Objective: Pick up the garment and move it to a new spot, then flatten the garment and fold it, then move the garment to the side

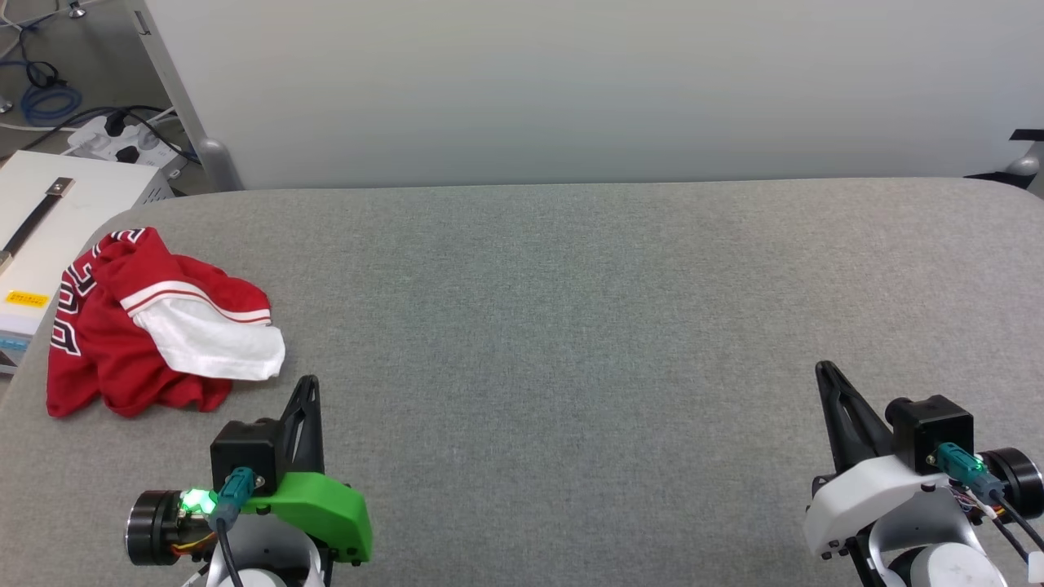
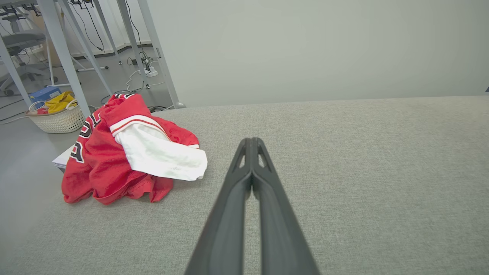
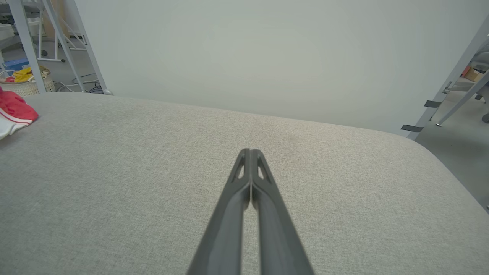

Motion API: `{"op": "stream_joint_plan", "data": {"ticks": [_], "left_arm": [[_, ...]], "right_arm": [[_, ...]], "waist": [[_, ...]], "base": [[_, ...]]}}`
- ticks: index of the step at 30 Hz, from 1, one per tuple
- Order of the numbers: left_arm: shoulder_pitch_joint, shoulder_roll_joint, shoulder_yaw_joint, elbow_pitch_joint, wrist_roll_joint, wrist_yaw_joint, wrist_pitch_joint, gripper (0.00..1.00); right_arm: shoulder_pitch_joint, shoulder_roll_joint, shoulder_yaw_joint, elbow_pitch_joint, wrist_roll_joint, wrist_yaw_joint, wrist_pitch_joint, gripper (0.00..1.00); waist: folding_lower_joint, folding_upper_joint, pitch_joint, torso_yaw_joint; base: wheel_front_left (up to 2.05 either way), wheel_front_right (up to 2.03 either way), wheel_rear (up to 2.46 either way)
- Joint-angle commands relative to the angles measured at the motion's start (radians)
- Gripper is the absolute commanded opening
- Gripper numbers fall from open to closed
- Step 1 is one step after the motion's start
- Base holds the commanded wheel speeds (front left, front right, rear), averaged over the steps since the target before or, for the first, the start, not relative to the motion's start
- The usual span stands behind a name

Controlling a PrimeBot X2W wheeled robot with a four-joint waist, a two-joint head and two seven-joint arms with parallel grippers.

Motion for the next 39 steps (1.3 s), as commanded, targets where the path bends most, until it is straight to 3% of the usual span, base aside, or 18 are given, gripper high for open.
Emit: {"op": "stream_joint_plan", "data": {"ticks": [1,15,16,39], "left_arm": [[-0.015,-0.005,0.0,-0.002,0.009,0.004,-0.001,0.0],[-0.015,-0.005,0.0,-0.002,0.009,0.004,-0.001,0.0],[0.0,0.0,0.0,0.0,-0.001,0.0,0.0,1.0],[-0.002,-0.001,-0.003,0.023,-0.048,-0.005,-0.04,1.0]], "right_arm": [[0.007,-0.001,0.0,-0.004,-0.009,-0.001,0.003,0.0],[0.007,-0.001,0.0,-0.004,-0.009,-0.001,0.003,0.0],[0.0,0.0,0.0,0.0,0.001,0.0,0.0,1.0],[-0.004,0.0,-0.02,0.011,0.026,0.0,-0.039,1.0]], "waist": [[0.0,0.0,0.0,0.0],[0.0,0.0,0.0,0.0],[0.0,0.0,0.0,0.0],[0.0,0.0,0.004,0.0]], "base": [[0.0,0.0,0.0],[0.0,0.0,0.0],[0.0,0.0,0.0],[0.0,0.0,0.0]]}}
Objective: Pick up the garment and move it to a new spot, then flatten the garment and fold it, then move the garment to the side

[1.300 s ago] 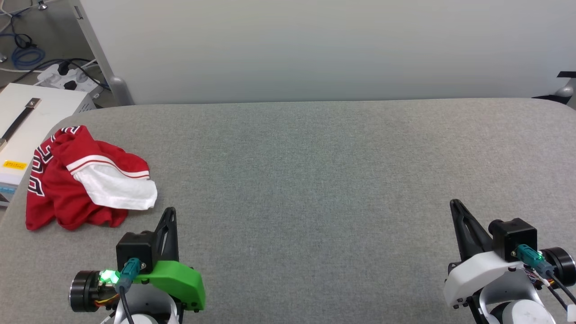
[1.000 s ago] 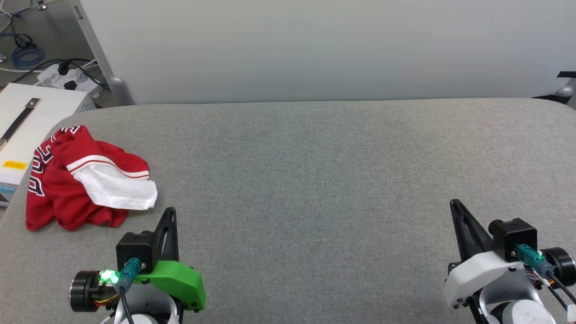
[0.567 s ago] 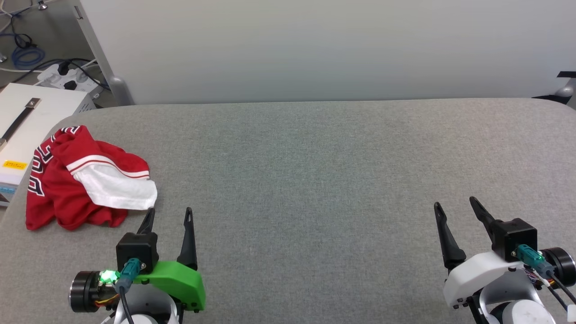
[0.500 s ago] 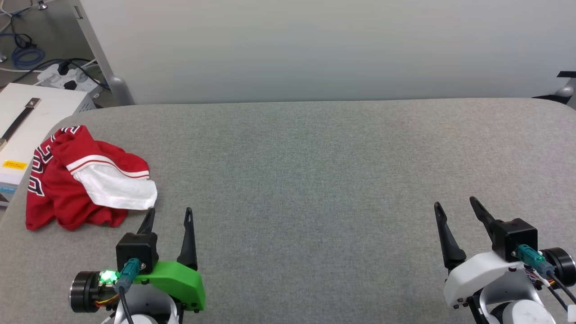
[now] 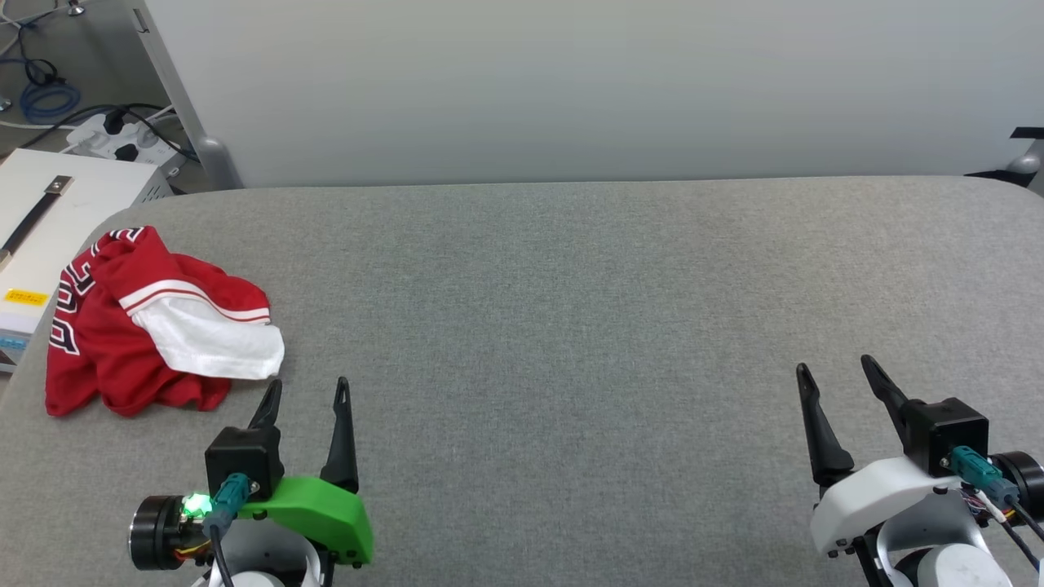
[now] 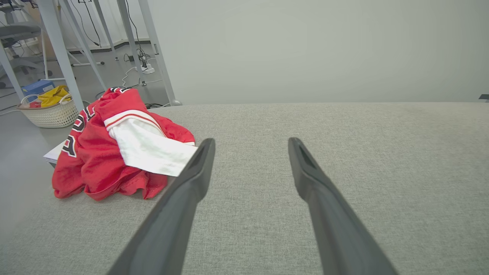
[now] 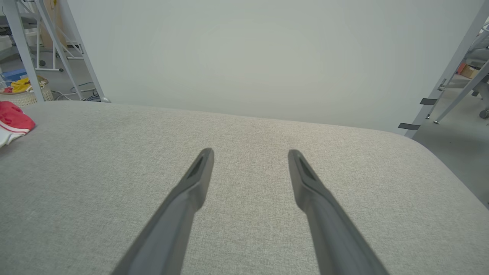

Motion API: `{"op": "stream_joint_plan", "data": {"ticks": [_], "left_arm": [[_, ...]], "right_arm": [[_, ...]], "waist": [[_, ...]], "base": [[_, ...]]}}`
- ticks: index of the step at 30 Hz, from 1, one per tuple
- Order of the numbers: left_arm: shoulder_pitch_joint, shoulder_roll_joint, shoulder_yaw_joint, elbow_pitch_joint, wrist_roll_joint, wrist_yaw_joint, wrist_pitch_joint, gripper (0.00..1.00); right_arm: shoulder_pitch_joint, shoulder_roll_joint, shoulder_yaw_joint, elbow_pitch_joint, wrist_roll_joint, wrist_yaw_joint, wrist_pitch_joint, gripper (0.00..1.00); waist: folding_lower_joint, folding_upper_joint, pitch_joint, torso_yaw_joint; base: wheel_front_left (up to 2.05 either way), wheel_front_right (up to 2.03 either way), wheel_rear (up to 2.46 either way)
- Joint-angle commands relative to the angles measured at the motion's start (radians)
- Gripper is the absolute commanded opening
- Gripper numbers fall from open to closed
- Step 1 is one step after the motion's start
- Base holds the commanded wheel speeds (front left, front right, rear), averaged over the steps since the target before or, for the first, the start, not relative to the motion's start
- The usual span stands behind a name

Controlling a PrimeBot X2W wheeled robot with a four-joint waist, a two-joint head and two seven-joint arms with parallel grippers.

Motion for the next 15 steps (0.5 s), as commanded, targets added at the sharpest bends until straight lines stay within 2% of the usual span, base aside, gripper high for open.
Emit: {"op": "stream_joint_plan", "data": {"ticks": [1,15], "left_arm": [[-0.003,-0.001,-0.003,0.004,-0.014,-0.005,-0.011,1.0],[-0.005,-0.002,-0.005,0.015,-0.048,-0.009,-0.039,1.0]], "right_arm": [[-0.003,-0.001,-0.003,0.0,0.007,0.0,-0.012,1.0],[-0.002,-0.001,0.0,-0.012,0.048,0.0,-0.04,1.0]], "waist": [[0.0,0.0,0.001,0.0],[0.0,0.0,0.001,0.003]], "base": [[0.0,0.0,0.0],[0.0,0.0,0.0]]}}
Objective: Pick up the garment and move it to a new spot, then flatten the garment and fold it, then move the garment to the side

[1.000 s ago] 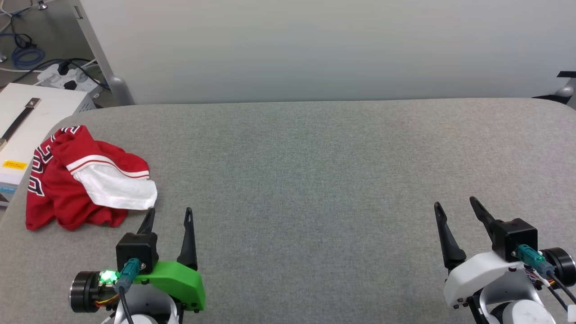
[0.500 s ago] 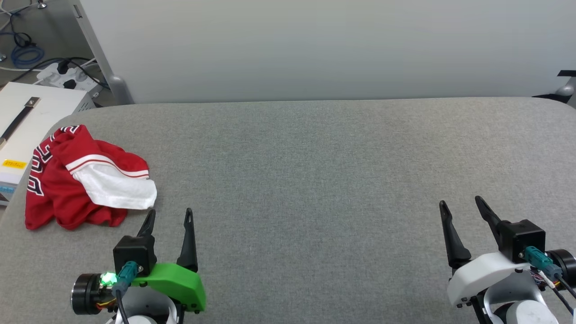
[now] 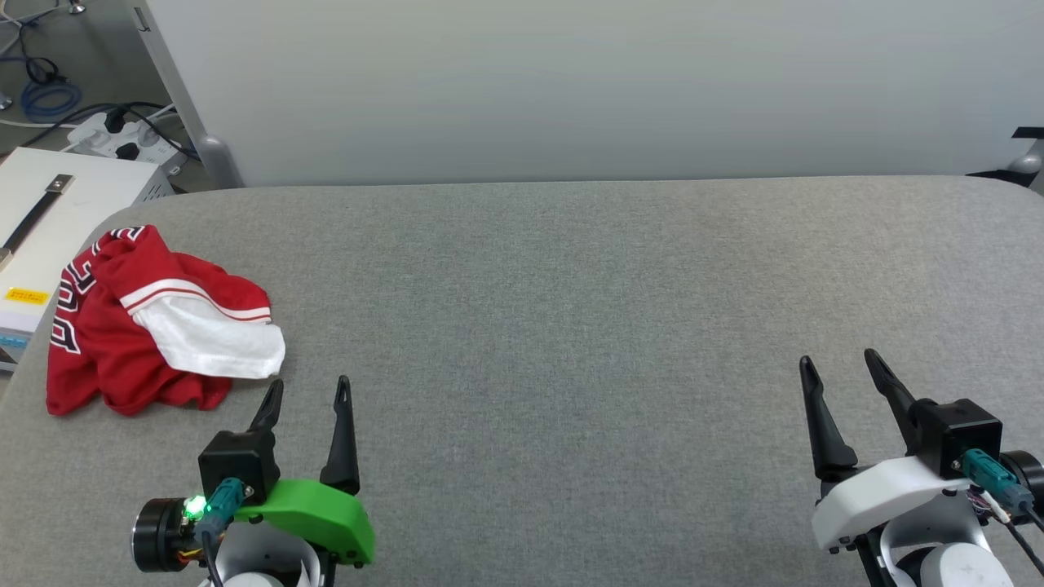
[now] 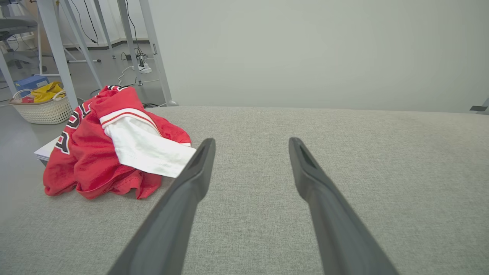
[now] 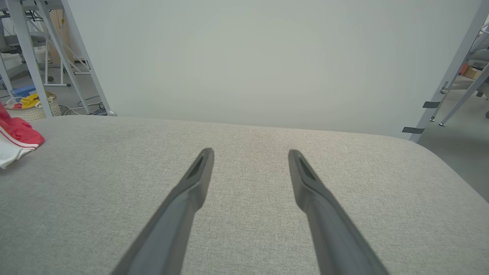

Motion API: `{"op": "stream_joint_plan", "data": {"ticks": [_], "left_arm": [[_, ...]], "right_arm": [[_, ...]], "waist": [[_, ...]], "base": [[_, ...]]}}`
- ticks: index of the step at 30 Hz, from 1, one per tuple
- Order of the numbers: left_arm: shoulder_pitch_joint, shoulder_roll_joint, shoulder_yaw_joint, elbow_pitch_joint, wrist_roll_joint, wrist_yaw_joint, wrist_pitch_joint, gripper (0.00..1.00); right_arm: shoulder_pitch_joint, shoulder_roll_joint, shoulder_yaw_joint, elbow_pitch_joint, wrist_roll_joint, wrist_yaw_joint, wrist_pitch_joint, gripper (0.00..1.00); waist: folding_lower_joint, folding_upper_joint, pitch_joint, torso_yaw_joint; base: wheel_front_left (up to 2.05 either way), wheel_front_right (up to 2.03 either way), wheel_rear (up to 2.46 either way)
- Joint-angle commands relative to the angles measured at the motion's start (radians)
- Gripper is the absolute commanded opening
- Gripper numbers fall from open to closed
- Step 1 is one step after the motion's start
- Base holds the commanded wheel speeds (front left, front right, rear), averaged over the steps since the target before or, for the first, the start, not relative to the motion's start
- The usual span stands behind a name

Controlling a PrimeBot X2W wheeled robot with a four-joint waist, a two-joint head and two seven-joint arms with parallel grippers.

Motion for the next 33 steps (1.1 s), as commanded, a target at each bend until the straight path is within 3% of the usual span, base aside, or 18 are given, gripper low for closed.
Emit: {"op": "stream_joint_plan", "data": {"ticks": [1,33], "left_arm": [[-0.005,-0.002,-0.003,0.006,-0.009,-0.004,-0.01,1.0],[-0.01,-0.003,-0.016,0.038,-0.075,-0.016,-0.076,1.0]], "right_arm": [[-0.002,-0.001,0.001,-0.006,0.01,0.0,-0.013,1.0],[-0.001,-0.001,-0.002,0.039,0.0,0.0,-0.078,1.0]], "waist": [[0.0,0.0,0.0,0.0],[0.0,0.0,0.015,0.007]], "base": [[0.0,0.0,0.0],[0.0,0.0,0.0]]}}
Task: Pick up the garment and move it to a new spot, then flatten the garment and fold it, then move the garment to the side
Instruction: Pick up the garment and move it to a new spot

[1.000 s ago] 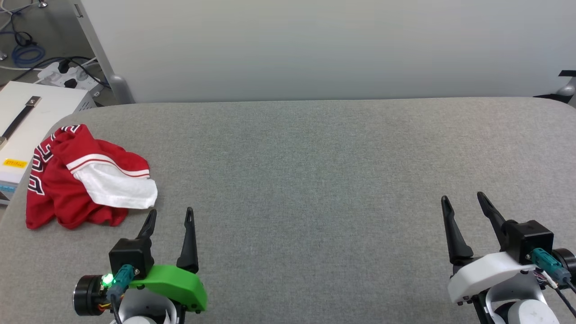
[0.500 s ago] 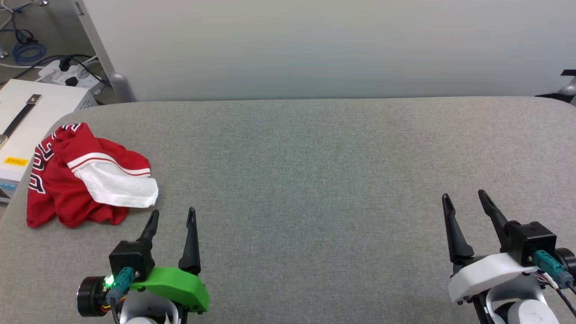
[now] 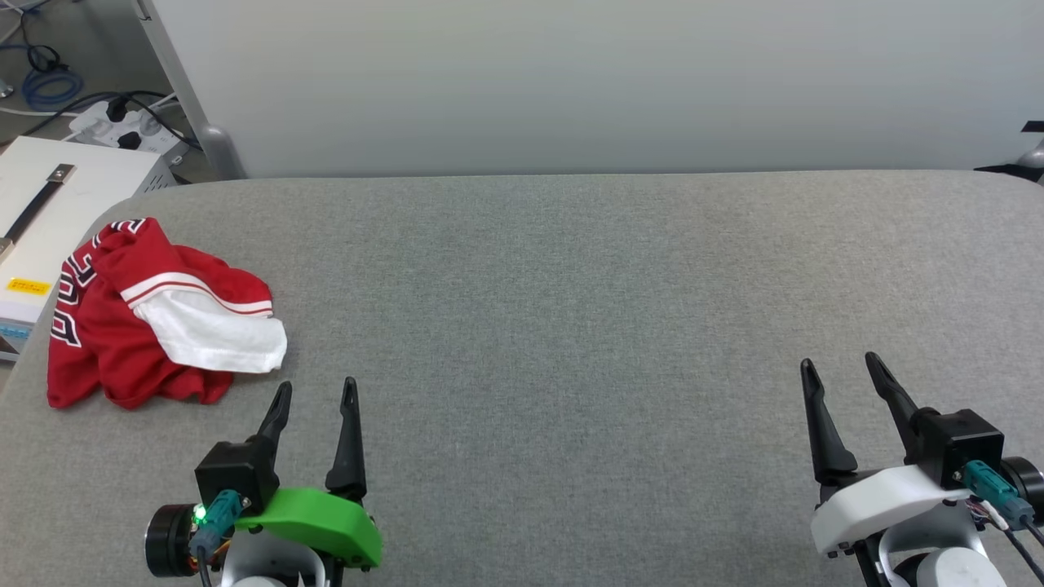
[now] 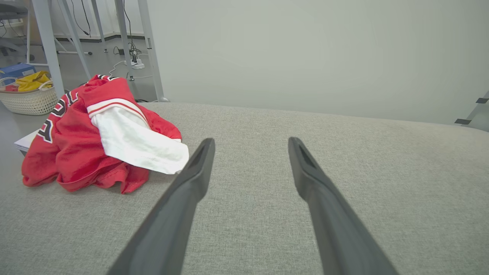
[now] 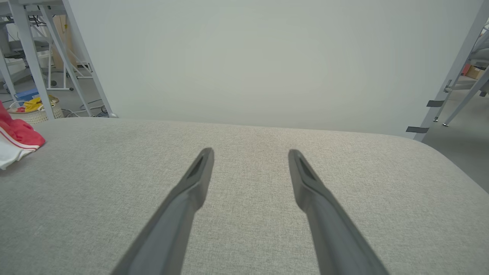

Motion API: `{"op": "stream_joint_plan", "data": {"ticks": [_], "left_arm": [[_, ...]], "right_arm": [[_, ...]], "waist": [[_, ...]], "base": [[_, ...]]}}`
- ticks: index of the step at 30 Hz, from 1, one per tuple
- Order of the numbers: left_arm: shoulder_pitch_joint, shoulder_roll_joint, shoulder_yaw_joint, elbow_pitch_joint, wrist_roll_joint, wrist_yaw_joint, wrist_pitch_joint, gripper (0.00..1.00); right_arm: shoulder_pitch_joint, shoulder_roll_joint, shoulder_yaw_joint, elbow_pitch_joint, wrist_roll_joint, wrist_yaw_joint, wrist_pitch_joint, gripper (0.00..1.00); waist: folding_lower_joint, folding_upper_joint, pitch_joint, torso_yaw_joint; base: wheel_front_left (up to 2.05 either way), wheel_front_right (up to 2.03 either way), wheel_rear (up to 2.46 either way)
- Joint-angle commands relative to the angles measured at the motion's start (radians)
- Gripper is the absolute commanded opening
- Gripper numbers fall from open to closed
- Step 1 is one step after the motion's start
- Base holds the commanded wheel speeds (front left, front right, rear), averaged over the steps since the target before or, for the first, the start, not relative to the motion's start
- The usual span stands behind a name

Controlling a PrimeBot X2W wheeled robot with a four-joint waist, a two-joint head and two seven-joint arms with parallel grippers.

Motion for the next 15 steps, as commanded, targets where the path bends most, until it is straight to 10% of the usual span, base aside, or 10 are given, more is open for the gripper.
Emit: {"op": "stream_joint_plan", "data": {"ticks": [1,15], "left_arm": [[-0.01,-0.003,0.0,0.007,-0.006,-0.005,-0.009,1.0],[-0.019,-0.004,-0.007,0.025,-0.036,-0.012,-0.042,1.0]], "right_arm": [[-0.002,-0.001,-0.002,0.007,-0.005,-0.001,-0.013,1.0],[-0.009,-0.001,-0.02,0.024,0.001,-0.001,-0.045,1.0]], "waist": [[0.0,0.0,0.001,0.0],[0.0,0.0,0.013,0.004]], "base": [[0.0,0.0,0.0],[0.0,0.0,0.0]]}}
